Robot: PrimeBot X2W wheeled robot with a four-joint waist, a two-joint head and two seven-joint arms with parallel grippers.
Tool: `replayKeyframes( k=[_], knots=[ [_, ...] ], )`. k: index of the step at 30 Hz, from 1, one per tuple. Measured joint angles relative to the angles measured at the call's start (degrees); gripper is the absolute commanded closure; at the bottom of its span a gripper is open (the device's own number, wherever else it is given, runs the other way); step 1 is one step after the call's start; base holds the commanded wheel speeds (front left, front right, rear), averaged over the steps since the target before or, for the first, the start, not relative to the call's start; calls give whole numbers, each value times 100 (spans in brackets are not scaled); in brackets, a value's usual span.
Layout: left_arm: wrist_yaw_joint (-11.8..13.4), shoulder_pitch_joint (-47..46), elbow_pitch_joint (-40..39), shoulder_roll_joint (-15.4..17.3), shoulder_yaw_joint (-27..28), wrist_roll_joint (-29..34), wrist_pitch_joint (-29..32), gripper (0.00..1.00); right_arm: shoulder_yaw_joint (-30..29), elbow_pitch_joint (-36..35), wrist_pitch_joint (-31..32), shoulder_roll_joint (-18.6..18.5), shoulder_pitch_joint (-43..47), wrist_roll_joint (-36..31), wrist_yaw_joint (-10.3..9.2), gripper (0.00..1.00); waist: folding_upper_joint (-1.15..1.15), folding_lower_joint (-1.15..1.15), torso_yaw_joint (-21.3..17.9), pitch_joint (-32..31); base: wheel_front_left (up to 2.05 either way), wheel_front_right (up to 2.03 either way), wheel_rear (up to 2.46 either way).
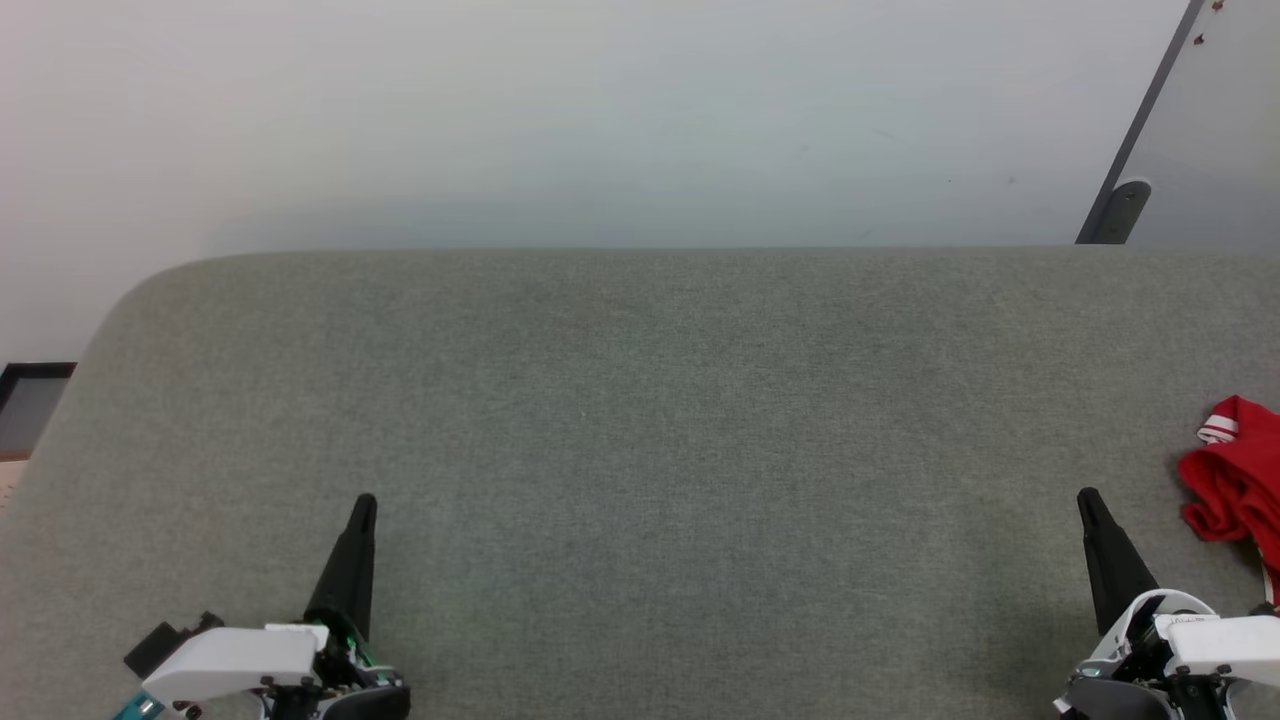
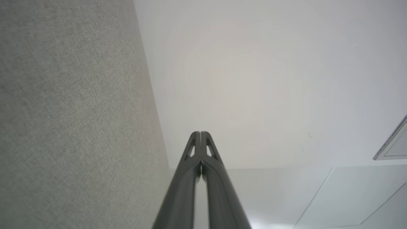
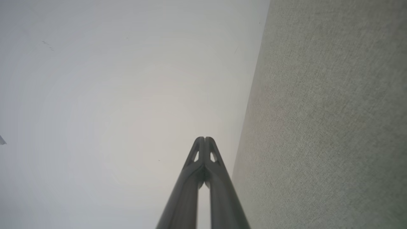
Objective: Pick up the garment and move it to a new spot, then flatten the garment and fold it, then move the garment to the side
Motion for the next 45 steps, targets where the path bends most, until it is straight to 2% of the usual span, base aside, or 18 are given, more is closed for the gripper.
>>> replayKeyframes(
  k=[45],
  knots=[
    [0,-7,5,-29,43,-26,48,100,-1,7,5,8,-49,43,0,100,0,0,-7,5,0,0,0]
  ],
)
